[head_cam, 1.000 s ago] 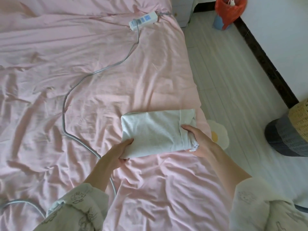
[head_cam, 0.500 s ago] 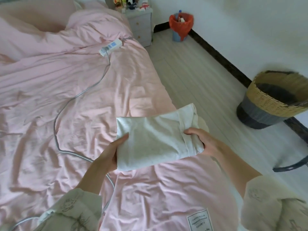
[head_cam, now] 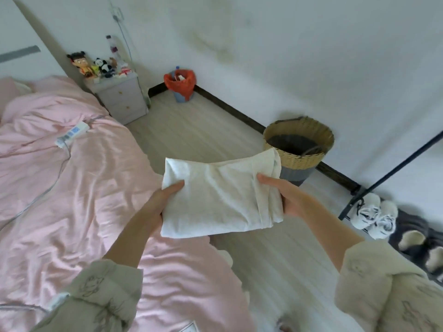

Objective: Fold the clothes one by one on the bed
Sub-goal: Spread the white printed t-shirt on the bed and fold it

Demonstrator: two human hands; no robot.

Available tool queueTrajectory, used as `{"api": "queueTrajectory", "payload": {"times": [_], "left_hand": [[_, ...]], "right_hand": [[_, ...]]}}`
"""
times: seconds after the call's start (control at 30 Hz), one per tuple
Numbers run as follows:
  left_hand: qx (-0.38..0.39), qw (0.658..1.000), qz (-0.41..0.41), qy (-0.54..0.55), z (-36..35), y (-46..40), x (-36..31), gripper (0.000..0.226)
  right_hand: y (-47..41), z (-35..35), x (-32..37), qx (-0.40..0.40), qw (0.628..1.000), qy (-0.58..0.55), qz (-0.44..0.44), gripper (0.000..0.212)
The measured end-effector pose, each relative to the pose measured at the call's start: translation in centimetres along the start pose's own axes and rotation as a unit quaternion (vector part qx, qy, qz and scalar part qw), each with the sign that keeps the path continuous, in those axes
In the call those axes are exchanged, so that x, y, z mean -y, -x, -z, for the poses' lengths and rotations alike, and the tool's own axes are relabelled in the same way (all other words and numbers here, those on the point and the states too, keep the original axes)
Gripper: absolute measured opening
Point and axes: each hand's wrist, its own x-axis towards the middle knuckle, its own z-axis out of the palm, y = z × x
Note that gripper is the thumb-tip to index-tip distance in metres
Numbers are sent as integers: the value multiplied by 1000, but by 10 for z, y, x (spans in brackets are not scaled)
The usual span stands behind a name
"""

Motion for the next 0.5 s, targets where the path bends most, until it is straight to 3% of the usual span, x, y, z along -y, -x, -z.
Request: {"api": "queueTrajectory", "payload": {"times": [0.23,0.43,0.5], "left_hand": [[69,997,-1,-24,-180,-49,-20,36],[118,992,11,-49,-250,-95,-51,57],[131,990,17,-41,-264,-112,-62,48]], "right_hand": [[12,168,61,-66,995,-7,78,62],[-13,242,105,-94,990,-11,101,72],[-26,255,117,-93,990,-16,103,67]]}}
